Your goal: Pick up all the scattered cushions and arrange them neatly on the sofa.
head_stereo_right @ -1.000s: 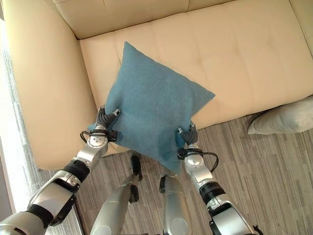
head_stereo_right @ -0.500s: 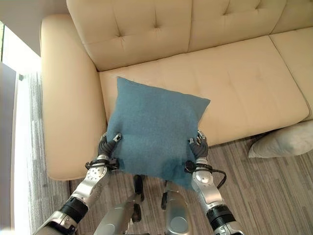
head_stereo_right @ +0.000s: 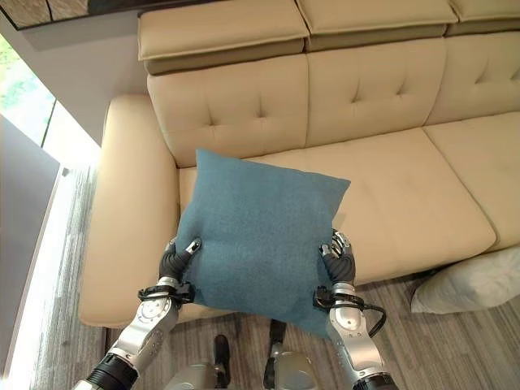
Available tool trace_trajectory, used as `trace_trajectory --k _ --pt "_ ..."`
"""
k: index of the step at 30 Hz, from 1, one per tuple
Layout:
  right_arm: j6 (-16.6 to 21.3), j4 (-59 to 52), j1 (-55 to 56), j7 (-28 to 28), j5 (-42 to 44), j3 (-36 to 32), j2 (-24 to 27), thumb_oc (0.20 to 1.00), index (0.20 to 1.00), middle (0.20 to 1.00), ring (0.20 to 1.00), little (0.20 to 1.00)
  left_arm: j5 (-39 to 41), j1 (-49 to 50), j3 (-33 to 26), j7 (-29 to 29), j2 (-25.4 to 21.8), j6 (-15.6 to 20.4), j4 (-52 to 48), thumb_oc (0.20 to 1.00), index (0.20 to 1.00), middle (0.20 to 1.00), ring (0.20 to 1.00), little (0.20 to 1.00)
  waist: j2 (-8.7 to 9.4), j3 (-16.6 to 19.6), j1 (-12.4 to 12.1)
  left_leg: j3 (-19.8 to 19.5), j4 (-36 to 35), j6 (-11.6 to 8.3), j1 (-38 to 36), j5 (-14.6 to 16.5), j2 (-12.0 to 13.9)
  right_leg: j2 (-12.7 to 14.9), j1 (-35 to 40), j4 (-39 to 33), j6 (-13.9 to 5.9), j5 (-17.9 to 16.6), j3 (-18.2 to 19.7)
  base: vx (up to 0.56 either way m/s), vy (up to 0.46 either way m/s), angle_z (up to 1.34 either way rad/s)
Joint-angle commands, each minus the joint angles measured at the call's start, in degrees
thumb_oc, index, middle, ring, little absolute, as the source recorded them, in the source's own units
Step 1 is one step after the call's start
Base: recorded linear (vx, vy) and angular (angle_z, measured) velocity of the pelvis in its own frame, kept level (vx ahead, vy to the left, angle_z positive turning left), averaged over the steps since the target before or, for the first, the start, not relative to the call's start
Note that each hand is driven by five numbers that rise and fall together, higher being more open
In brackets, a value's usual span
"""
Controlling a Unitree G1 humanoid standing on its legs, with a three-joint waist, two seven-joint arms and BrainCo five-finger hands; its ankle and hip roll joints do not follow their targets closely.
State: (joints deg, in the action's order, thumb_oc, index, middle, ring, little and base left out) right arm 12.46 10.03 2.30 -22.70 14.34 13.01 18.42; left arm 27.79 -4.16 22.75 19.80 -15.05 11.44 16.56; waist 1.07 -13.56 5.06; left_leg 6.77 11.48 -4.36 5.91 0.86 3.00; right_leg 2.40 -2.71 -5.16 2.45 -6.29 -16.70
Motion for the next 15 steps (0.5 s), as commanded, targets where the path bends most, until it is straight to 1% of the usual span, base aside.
trace_trajectory --k 1,3,4,5,6,9,10,11,13,14,15 --pt "5.49 -7.88 -2.97 0.89 -2.88 -0.33 -0.26 0.2 0.2 0.2 0.2 0.2 -1.12 -5.97 3.77 -3.32 1.71 4.37 -6.67 0.2 0.2 0.2 0.2 0.2 0.67 1.51 0.0 3.69 3.55 -0.69 5.27 -1.13 2.29 1.57 4.51 6.02 -5.08 12.58 1.36 0.07 -0.031 0.2" --pt "5.35 -8.16 -3.19 0.79 -2.61 -0.4 -0.39 0.2 0.2 0.2 0.2 0.2 -1.59 -5.94 3.63 -3.27 1.61 3.99 -6.45 0.2 0.2 0.2 0.2 0.2 0.93 1.89 -0.17 5.37 3.13 -0.29 7.4 -1.74 1.96 1.41 5.06 6.07 -5.26 12.88 1.52 0.09 -0.003 0.16" --pt "5.4 -8.1 -3.7 0.54 -2.36 -0.27 -0.68 0.2 0.2 0.2 0.2 0.2 -2.08 -6.17 3.51 -3.1 1.49 3.48 -6.2 0.2 0.2 0.2 0.2 0.2 0.75 1.98 -0.6 5.83 2.03 -0.08 8.56 -2.73 1.5 0.94 5.0 6.29 -5.24 12.85 1.79 0.09 0.024 0.02" --pt "5.48 -8.14 -3.92 0.47 -2.26 -0.07 -0.88 0.2 0.2 0.2 0.2 0.2 -2.07 -6.11 3.27 -3.02 1.51 3.57 -6.27 0.2 0.2 0.2 0.2 0.2 0.69 2.01 -1.05 5.86 1.06 -0.02 7.95 -2.61 1.29 0.69 5.11 6.56 -5.3 13.06 2.46 0.17 0.084 -0.15" --pt "5.56 -8.36 -4.39 0.49 -2.42 0.63 -1.24 0.2 0.2 0.2 0.2 0.2 -2.0 -5.19 2.59 -2.67 1.54 3.76 -6.68 0.2 0.2 0.2 0.2 0.2 0.49 2.55 -1.94 4.73 -0.94 0.5 6.79 -2.48 0.24 0.19 5.68 6.89 -5.85 13.32 3.14 0.19 0.081 -0.48" --pt "5.36 -8.82 -4.36 0.9 -2.26 0.68 -1.76 0.2 0.2 0.2 0.2 0.2 -1.76 -4.14 2.11 -2.82 1.34 3.78 -7.41 0.2 0.2 0.2 0.2 0.2 0.61 3.29 -2.24 4.18 -2.38 0.76 6.01 -2.82 -0.28 0.13 6.33 7.24 -6.19 13.74 3.21 0.2 0.084 -0.56" --pt "5.26 -9.53 -4.43 1.28 -3.04 1.09 -2.69 0.2 0.2 0.2 0.2 0.2 -2.33 -2.43 1.0 -2.59 0.81 3.51 -8.39 0.2 0.2 0.2 0.2 0.2 0.25 4.36 -3.32 3.96 -5.59 2.32 2.4 -1.61 -1.71 0.58 6.56 10.64 -7.02 14.85 3.55 0.26 0.169 -0.47" --pt "5.14 -9.94 -4.22 1.67 -3.21 1.13 -3.24 0.2 0.2 0.2 0.2 0.2 -2.5 -1.83 0.73 -2.6 0.57 3.47 -8.91 0.2 0.2 0.2 0.2 0.2 0.26 4.22 -3.56 4.29 -6.2 2.92 0.85 -1.06 -2.11 1.42 5.96 13.99 -7.72 14.96 3.44 0.3 0.225 -0.41" --pt "4.9 -9.88 -5.16 1.85 -3.57 1.22 -3.85 0.2 0.2 0.2 0.2 0.2 -2.7 -1.15 -0.11 -2.4 -0.05 3.55 -9.55 0.2 0.2 0.2 0.2 0.2 -0.57 3.87 -3.73 5.0 -7.32 4.26 -1.41 -0.25 -2.36 3.22 2.34 22.01 -10.29 13.49 3.33 0.11 0.159 -0.23" --pt "4.56 -9.94 -5.36 2.27 -3.59 1.47 -4.2 0.2 0.2 0.2 0.2 0.2 -2.93 -0.86 -0.16 -2.39 -0.38 3.55 -9.61 0.2 0.2 0.2 0.2 0.2 -0.93 3.5 -3.59 5.24 -7.63 5.01 -2.31 0.03 -2.47 4.02 0.44 26.09 -11.25 12.67 3.58 0.09 0.141 -0.18" --pt "4.5 -10.02 -5.25 2.78 -3.7 1.63 -4.36 0.2 0.2 0.2 0.2 0.2 -3.18 -0.79 -0.32 -2.49 -0.68 3.56 -9.59 0.2 0.2 0.2 0.2 0.2 -1.19 3.34 -3.43 5.27 -7.95 5.38 -3.16 0.22 -2.54 4.28 -1.02 29.28 -11.76 12.27 3.98 0.08 0.116 -0.2"
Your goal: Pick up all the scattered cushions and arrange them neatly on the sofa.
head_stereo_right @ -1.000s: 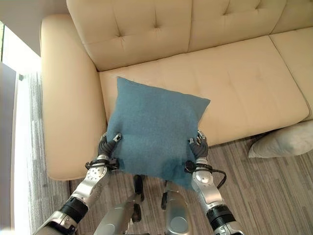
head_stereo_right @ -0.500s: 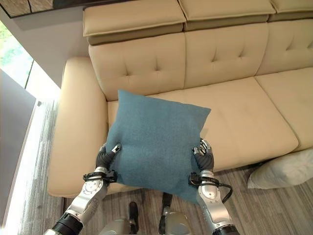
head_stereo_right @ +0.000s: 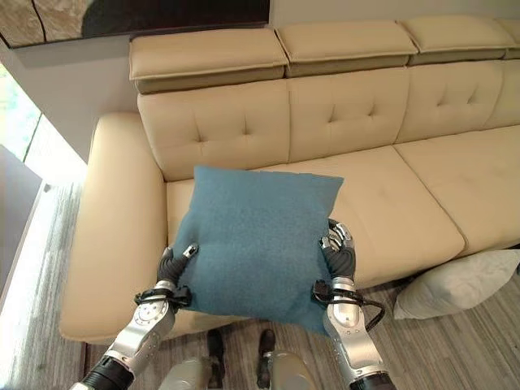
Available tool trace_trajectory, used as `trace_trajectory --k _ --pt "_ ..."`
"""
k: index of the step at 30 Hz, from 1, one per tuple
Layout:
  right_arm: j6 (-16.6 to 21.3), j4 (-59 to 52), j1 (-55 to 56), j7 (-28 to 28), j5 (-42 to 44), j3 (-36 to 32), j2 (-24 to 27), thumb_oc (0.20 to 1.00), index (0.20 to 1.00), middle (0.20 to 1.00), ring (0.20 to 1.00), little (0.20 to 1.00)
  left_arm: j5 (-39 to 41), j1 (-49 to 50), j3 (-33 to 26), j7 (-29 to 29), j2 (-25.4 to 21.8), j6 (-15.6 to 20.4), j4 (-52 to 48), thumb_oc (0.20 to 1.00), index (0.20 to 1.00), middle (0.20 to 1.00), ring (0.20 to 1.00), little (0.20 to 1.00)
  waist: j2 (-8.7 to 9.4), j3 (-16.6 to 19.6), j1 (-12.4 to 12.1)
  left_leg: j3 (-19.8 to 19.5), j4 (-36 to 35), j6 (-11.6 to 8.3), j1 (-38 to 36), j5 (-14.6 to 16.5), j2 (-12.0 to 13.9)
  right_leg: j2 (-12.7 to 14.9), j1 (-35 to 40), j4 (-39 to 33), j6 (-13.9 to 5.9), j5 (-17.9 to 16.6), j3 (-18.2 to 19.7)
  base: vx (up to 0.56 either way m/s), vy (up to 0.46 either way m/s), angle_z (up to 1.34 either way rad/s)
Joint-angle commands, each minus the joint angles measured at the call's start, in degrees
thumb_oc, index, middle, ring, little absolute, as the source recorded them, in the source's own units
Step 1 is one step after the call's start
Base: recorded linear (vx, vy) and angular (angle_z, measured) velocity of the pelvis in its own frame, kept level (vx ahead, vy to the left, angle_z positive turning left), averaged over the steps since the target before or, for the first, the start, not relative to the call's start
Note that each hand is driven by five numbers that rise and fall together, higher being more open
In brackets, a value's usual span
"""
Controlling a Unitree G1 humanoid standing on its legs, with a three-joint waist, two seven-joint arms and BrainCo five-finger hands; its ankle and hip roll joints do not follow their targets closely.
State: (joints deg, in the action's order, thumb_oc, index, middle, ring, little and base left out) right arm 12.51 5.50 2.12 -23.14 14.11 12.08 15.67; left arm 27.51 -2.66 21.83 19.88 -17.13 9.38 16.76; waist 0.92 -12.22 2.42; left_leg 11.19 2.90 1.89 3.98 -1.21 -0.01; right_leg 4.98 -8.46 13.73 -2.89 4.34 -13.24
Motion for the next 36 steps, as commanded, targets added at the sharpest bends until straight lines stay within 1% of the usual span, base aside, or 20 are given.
trace_trajectory --k 1,2,3,6,7,9,13,14,15,16,17,19,20,22,23,24,26,29,33,36 --pt "4.45 -5.74 -5.07 3.35 -3.6 2.8 -1.94 0.2 0.2 0.2 0.2 0.2 -3.23 -2.24 0.42 -2.34 1.31 5.67 -9.86 0.2 0.2 0.2 0.2 0.2 -1.23 1.66 -0.64 1.06 0.03 -0.58 -2.23 2.62 0.25 2.12 3.05 12.19 -6.64 1.19 0.69 0.09 0.082 -0.12" --pt "4.45 -5.82 -5.08 3.49 -3.82 2.86 -1.97 0.2 0.2 0.2 0.2 0.2 -3.37 -2.23 0.17 -2.45 1.29 5.7 -9.86 0.2 0.2 0.2 0.2 0.2 -1.37 1.73 -0.66 1.25 -0.74 -0.54 -3.0 2.86 -0.07 2.87 2.74 10.83 -6.59 1.45 0.18 0.18 0.012 -0.2" --pt "4.22 -6.19 -5.25 3.87 -3.95 2.86 -1.7 0.2 0.2 0.2 0.2 0.2 -3.39 -2.07 0.14 -3.18 1.3 5.86 -10.28 0.2 0.2 0.2 0.2 0.2 -1.69 2.19 -0.38 0.96 -2.1 -0.68 -4.39 3.61 -0.46 4.18 2.12 3.89 -5.55 0.9 -0.67 0.16 -0.022 -0.2" --pt "4.25 -6.42 -5.26 3.77 -3.9 2.61 -1.68 0.2 0.2 0.2 0.2 0.2 -3.3 -2.05 0.24 -3.19 1.52 5.9 -10.29 0.2 0.2 0.2 0.2 0.2 -1.86 2.04 0.05 0.55 -2.28 -0.77 -4.91 3.91 -0.57 3.95 0.94 1.31 -5.53 -0.45 0.51 0.15 -0.076 -0.08" --pt "4.11 -7.27 -5.82 3.25 -4.38 2.42 -1.29 0.2 0.2 0.2 0.2 0.2 -3.49 -3.06 0.3 -3.11 1.9 6.32 -9.79 0.2 0.2 0.2 0.2 0.2 -1.38 1.18 1.48 -1.02 -2.13 -1.41 -6.3 5.06 -1.01 4.38 -1.63 -7.02 -6.86 -5.45 4.24 0.22 -0.197 0.17" --pt "3.98 -7.94 -5.23 3.34 -5.37 2.03 -0.79 0.2 0.2 0.2 0.2 0.2 -3.7 -3.11 0.31 -3.47 2.16 6.57 -9.75 0.2 0.2 0.2 0.2 0.2 -0.46 1.8 1.83 -1.46 -1.81 -2.24 -6.88 6.11 -1.05 4.58 0.34 -10.44 -6.59 -6.59 3.83 0.26 -0.294 0.56" --pt "4.6 -8.71 -3.64 2.92 -4.7 0.33 0.59 0.2 0.2 0.2 0.2 0.2 -2.19 -3.27 1.53 -3.78 3.31 6.71 -10.34 0.2 0.2 0.2 0.2 0.2 -0.31 2.37 3.07 -1.92 2.1 -5.53 -5.14 6.41 2.43 3.14 4.14 -12.83 -4.87 -5.5 1.14 0.12 -0.279 0.65" --pt "4.81 -8.88 -3.32 2.8 -4.35 -0.06 0.89 0.2 0.2 0.2 0.2 0.2 -1.85 -3.45 1.81 -3.78 3.49 6.72 -10.42 0.2 0.2 0.2 0.2 0.2 -0.08 2.21 3.45 -1.47 4.69 -6.19 -4.01 6.3 3.63 2.86 5.19 -13.49 -4.25 -4.95 0.41 0.05 -0.172 0.65" --pt "4.81 -8.88 -3.32 2.8 -4.34 -0.07 0.9 0.2 0.2 0.2 0.2 0.2 -1.84 -3.45 1.82 -3.78 3.49 6.71 -10.43 0.2 0.2 0.2 0.2 0.2 -0.15 2.21 3.57 -1.63 5.09 -6.25 -3.78 6.48 3.74 2.79 5.25 -13.56 -4.2 -4.96 0.25 0.04 -0.157 0.72" --pt "4.76 -9.04 -3.16 2.74 -4.11 -0.2 1.25 0.2 0.2 0.2 0.2 0.2 -1.64 -3.56 1.95 -3.85 3.64 6.64 -10.52 0.2 0.2 0.2 0.2 0.2 0.14 1.99 3.78 -1.27 8.18 -6.73 -2.3 6.53 4.78 2.63 6.13 -14.11 -3.63 -4.46 -0.28 0.05 -0.193 0.63" --pt "4.82 -9.65 -2.78 2.68 -4.25 -0.32 2.1 0.2 0.2 0.2 0.2 0.2 -1.55 -3.76 2.05 -3.86 3.79 6.45 -10.67 0.2 0.2 0.2 0.2 0.2 0.54 1.33 3.77 -0.86 13.64 -7.27 -0.13 5.25 5.98 2.06 7.7 -14.6 -2.33 -3.48 -0.9 0.07 -0.259 0.42" --pt "4.94 -9.79 -2.49 2.63 -3.91 -0.36 2.24 0.2 0.2 0.2 0.2 0.2 -1.55 -3.85 2.09 -3.74 3.88 6.35 -10.75 0.2 0.2 0.2 0.2 0.2 0.65 1.1 3.93 -0.27 15.61 -7.29 0.83 4.73 6.71 1.66 8.39 -14.79 -1.77 -3.0 -1.4 0.06 -0.166 0.39" --pt "4.72 -9.78 -1.87 2.69 -3.62 -0.61 2.44 0.2 0.2 0.2 0.2 0.2 -1.27 -3.84 2.34 -4.0 3.88 6.16 -10.88 0.2 0.2 0.2 0.2 0.2 0.79 1.03 4.25 1.78 16.28 -6.78 1.92 4.55 7.99 1.26 9.43 -15.17 -1.12 -2.08 -2.14 0.07 -0.087 0.32" --pt "4.59 -9.78 -1.23 2.68 -3.58 -1.12 2.51 0.2 0.2 0.2 0.2 0.2 -1.44 -3.91 2.79 -4.3 3.96 5.62 -10.75 0.2 0.2 0.2 0.2 0.2 0.88 1.2 4.68 4.33 14.26 -6.21 2.35 4.95 8.51 1.03 10.16 -15.43 -1.08 -1.56 -2.89 0.13 -0.061 0.3" --pt "4.54 -9.73 -1.13 2.65 -3.49 -1.31 2.54 0.2 0.2 0.2 0.2 0.2 -1.54 -4.01 2.97 -4.37 3.94 5.46 -10.59 0.2 0.2 0.2 0.2 0.2 0.68 1.41 4.82 4.58 13.57 -6.76 2.48 5.61 8.84 0.76 10.93 -15.65 -1.5 -0.67 -2.66 0.17 -0.001 0.37" --pt "4.41 -9.63 -1.21 2.53 -3.26 -1.43 2.53 0.2 0.2 0.2 0.2 0.2 -1.81 -4.2 3.03 -4.25 3.83 5.24 -10.51 0.2 0.2 0.2 0.2 0.2 0.76 1.36 4.85 5.39 13.0 -6.82 3.85 4.62 9.02 0.76 11.14 -15.54 -1.53 -0.39 -2.79 0.17 0.007 0.24" --pt "4.36 -9.11 -1.57 2.06 -2.85 -1.45 2.34 0.2 0.2 0.2 0.2 0.2 -1.9 -4.42 2.79 -3.96 3.53 5.1 -10.87 0.2 0.2 0.2 0.2 0.2 0.49 1.03 4.5 5.72 10.54 -6.36 4.88 2.62 8.73 0.57 10.1 -14.53 -1.28 -0.19 -2.62 0.07 0.046 0.06" --pt "4.19 -8.37 -1.3 2.26 -3.76 -1.24 1.92 0.2 0.2 0.2 0.2 0.2 -2.66 -3.3 2.79 -4.19 2.94 4.77 -11.3 0.2 0.2 0.2 0.2 0.2 0.02 1.71 4.51 5.34 6.18 -5.84 1.79 3.03 6.97 0.38 10.79 -13.51 -1.9 0.24 -1.75 0.19 0.103 -0.19" --pt "3.67 -7.07 -3.53 2.06 -5.18 -0.73 2.1 0.2 0.2 0.2 0.2 0.2 -4.33 -3.3 2.04 -4.19 1.6 4.97 -11.71 0.2 0.2 0.2 0.2 0.2 0.72 2.52 3.26 6.1 3.72 -5.01 -0.37 3.76 5.37 0.89 11.14 -14.01 -2.71 -0.14 -0.31 0.16 0.075 -0.17" --pt "3.27 -5.39 -8.5 1.43 -7.45 -0.06 3.39 0.2 0.2 0.2 0.2 0.2 -5.61 -5.97 1.38 -3.63 0.57 5.43 -11.04 0.2 0.2 0.2 0.2 0.2 1.24 2.33 2.32 6.0 2.76 -4.48 0.97 3.97 4.72 1.47 8.95 -14.25 -3.48 -1.03 0.01 0.01 0.029 0.0"
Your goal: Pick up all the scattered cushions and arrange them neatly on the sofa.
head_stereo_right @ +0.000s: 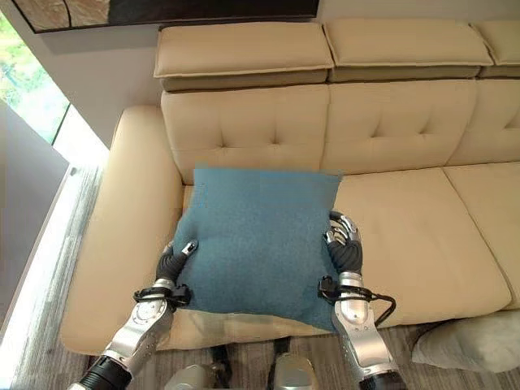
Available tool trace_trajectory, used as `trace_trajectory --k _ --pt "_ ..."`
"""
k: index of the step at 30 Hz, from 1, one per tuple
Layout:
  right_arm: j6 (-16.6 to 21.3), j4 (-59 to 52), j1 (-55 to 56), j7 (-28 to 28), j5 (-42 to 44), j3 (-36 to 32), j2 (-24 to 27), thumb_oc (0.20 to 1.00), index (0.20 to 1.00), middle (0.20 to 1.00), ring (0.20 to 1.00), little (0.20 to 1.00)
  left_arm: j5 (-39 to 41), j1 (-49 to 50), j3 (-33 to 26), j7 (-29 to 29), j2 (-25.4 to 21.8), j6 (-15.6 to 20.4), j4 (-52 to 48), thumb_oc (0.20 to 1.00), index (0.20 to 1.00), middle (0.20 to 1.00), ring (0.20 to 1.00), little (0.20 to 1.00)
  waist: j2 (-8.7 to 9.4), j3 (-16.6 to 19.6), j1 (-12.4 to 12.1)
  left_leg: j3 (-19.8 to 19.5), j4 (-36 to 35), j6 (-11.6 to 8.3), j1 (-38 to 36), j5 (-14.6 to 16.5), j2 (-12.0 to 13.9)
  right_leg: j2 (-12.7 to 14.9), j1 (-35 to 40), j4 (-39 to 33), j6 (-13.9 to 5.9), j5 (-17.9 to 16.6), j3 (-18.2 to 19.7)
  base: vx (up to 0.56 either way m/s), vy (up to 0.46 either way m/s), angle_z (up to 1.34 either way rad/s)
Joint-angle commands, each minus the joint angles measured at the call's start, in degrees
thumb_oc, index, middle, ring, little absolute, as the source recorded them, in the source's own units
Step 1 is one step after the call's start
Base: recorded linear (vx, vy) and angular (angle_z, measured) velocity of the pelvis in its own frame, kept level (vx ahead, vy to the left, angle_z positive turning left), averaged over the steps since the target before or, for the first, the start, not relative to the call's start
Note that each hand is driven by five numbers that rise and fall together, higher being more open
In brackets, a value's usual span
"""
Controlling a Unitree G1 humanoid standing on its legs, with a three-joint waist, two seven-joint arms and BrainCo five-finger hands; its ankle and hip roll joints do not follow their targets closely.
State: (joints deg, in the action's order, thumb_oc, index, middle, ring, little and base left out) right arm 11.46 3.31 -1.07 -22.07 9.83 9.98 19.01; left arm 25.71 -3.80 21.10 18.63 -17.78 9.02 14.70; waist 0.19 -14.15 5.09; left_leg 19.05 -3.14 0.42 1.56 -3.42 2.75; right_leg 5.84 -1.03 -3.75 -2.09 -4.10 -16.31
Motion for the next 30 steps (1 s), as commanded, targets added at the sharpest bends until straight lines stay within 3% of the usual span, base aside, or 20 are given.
trace_trajectory --k 1,5,11,15,24,30 --pt "4.2 -2.14 -8.17 -0.13 -4.06 2.86 0.91 0.2 0.2 0.2 0.2 0.2 -4.23 -7.24 2.26 -1.75 1.04 6.03 -7.9 0.2 0.2 0.2 0.2 0.2 1.99 3.83 -0.56 -2.08 8.45 -2.94 4.84 6.05 1.78 0.86 -0.51 3.47 -4.44 7.05 3.16 -0.14 0.008 0.06" --pt "3.13 5.06 -20.87 -3.23 -5.84 6.74 2.29 0.2 0.2 0.2 0.2 0.2 -5.48 -19.47 3.26 2.3 1.31 7.71 -2.24 0.2 0.2 0.2 0.2 0.2 1.76 0.57 -1.29 -3.23 9.39 -2.73 12.82 4.95 1.5 1.67 -10.28 6.43 -4.3 5.29 3.52 -0.22 0.004 0.07" --pt "2.86 16.95 -43.92 -10.11 -8.52 10.43 6.58 0.2 0.2 0.2 0.2 0.2 -7.59 -42.61 5.07 9.44 -1.81 9.96 9.1 0.2 0.2 0.2 0.2 0.2 1.01 -2.08 -2.19 -5.02 9.93 -3.6 20.45 4.17 1.13 2.36 -18.89 9.16 -4.93 4.94 4.08 -0.06 0.002 -0.02" --pt "3.11 19.58 -51.73 -13.79 -10.77 10.92 7.3 0.2 0.2 0.2 0.2 0.2 -9.11 -50.5 5.54 12.21 -2.23 10.7 12.23 0.2 0.2 0.2 0.2 0.2 0.43 -3.1 -2.23 -5.46 10.04 -3.7 23.56 3.42 0.81 2.86 -22.47 10.37 -5.02 4.85 3.99 -0.04 0.01 -0.04" --pt "3.59 22.4 -60.58 -17.42 -12.73 12.34 8.1 0.2 0.2 0.2 0.2 0.2 -11.62 -59.27 6.6 15.46 -2.17 11.31 15.91 0.2 0.2 0.2 0.2 0.2 -0.13 -2.8 -2.03 -6.21 8.8 -4.13 26.8 2.15 0.46 3.36 -26.53 10.59 -5.32 4.22 4.22 0.0 0.0 0.0" --pt "3.83 20.96 -64.21 -21.07 -16.6 12.58 8.45 0.2 0.2 0.2 0.2 0.2 -16.13 -61.86 5.7 21.9 -0.33 11.86 13.3 0.2 0.2 0.2 0.2 0.2 -0.04 -1.87 -2.1 -7.06 7.54 -4.4 28.21 1.49 0.18 3.28 -27.96 9.91 -5.58 3.83 4.22 0.04 -0.021 0.06"
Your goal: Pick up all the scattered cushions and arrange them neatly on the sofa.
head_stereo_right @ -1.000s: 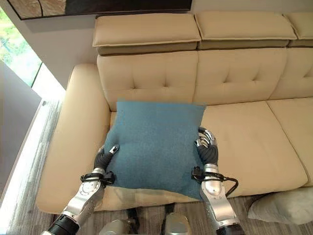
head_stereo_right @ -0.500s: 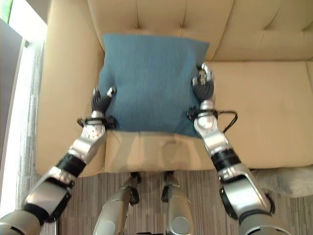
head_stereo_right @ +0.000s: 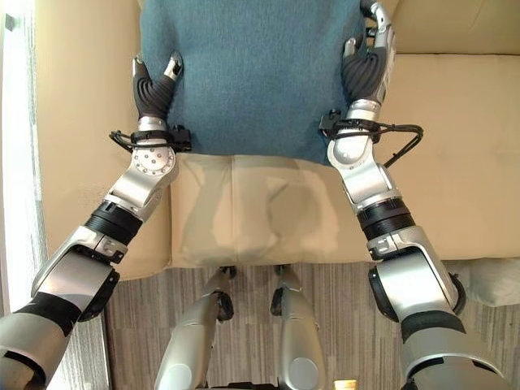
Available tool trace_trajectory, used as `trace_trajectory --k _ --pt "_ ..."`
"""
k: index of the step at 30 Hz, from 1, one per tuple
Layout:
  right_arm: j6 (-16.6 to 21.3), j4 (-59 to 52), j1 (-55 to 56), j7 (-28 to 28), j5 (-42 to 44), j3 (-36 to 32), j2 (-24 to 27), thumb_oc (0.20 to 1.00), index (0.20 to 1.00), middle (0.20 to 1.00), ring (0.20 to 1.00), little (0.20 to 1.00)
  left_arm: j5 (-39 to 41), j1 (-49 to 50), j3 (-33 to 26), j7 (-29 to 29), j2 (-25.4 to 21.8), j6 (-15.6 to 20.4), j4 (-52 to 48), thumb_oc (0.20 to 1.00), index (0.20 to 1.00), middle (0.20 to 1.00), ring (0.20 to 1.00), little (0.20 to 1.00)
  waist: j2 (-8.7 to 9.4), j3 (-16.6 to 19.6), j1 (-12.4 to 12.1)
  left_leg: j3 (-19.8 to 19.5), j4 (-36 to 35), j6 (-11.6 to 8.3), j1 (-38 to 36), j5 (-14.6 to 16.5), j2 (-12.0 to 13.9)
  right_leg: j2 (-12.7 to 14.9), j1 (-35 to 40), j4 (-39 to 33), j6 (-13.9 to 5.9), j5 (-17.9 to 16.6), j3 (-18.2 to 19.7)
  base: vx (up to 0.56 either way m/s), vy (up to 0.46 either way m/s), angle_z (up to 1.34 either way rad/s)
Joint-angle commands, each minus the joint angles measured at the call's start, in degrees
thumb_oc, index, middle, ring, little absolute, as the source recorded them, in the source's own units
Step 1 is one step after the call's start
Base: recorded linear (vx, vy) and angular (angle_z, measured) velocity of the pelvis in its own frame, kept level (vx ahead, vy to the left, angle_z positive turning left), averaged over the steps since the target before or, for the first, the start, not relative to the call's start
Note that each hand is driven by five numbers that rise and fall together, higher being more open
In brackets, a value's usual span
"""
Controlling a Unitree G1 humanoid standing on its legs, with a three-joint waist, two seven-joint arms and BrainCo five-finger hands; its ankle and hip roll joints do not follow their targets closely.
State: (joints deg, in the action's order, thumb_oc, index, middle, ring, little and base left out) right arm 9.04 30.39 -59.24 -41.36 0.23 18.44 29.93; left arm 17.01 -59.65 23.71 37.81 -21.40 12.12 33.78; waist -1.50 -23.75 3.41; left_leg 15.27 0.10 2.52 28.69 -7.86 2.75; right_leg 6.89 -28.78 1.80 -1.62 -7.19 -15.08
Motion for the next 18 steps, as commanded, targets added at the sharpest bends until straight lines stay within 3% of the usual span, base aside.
trace_trajectory --k 1,6,12,13,14,18 --pt "6.24 -6.14 -6.81 -2.63 -7.78 4.41 -2.36 0.2 0.2 0.2 0.2 0.2 -8.2 -6.52 2.91 4.21 3.54 8.74 -5.63 0.2 0.2 0.2 0.2 0.2 1.7 7.73 -0.5 -3.43 4.01 -6.56 1.23 5.73 0.23 2.28 -0.54 4.35 -6.12 6.91 2.94 0.0 0.0 0.0" --pt "5.51 -3.02 -13.01 -6.55 -10.29 6.06 -1.0 0.2 0.2 0.2 0.2 0.2 -8.9 -12.15 4.21 7.11 3.82 8.09 -0.31 0.2 0.2 0.2 0.2 0.2 1.54 7.92 -0.71 -4.02 1.17 -7.41 3.1 3.15 0.29 2.04 -3.0 4.05 -6.37 6.64 2.44 0.01 -0.054 0.05" --pt "5.02 5.79 -20.56 -7.9 -6.63 8.51 -0.28 0.2 0.2 0.2 0.2 0.2 -4.85 -20.84 7.02 4.05 3.99 7.44 10.12 0.2 0.2 0.2 0.2 0.2 0.57 8.3 -0.88 -4.84 -4.33 -8.63 5.2 -0.86 0.67 1.76 -6.59 3.85 -6.63 6.7 1.07 0.01 -0.047 0.18" --pt "4.56 11.18 -24.01 -6.29 -4.1 10.89 0.68 0.2 0.2 0.2 0.2 0.2 -1.69 -25.54 8.61 0.23 4.13 6.28 16.64 0.498 0.498 0.498 0.498 0.498 0.31 8.37 -0.9 -5.33 -4.65 -8.83 6.49 -1.34 0.86 1.66 -8.05 4.1 -6.57 6.77 0.61 -0.01 -0.046 0.15" --pt "4.18 13.38 -25.73 -5.32 -2.63 12.0 0.57 0.2 0.2 0.2 0.2 0.2 -1.17 -27.52 8.99 -0.74 3.52 5.76 18.41 1.0 1.0 1.0 1.0 1.0 0.15 8.19 -1.02 -5.58 -4.73 -8.91 7.1 -1.51 0.87 1.7 -8.58 4.17 -6.57 6.67 0.52 -0.02 -0.049 0.1" --pt "2.41 20.73 -30.64 -0.19 2.95 16.81 1.76 0.2 0.2 0.2 0.2 0.2 3.02 -33.63 10.72 -5.5 2.47 4.62 23.38 1.0 1.0 1.0 1.0 1.0 -0.33 7.36 -1.23 -5.64 -4.93 -9.21 8.93 -2.14 0.83 1.78 -10.31 4.18 -6.75 5.9 0.28 -0.02 -0.002 0.05"
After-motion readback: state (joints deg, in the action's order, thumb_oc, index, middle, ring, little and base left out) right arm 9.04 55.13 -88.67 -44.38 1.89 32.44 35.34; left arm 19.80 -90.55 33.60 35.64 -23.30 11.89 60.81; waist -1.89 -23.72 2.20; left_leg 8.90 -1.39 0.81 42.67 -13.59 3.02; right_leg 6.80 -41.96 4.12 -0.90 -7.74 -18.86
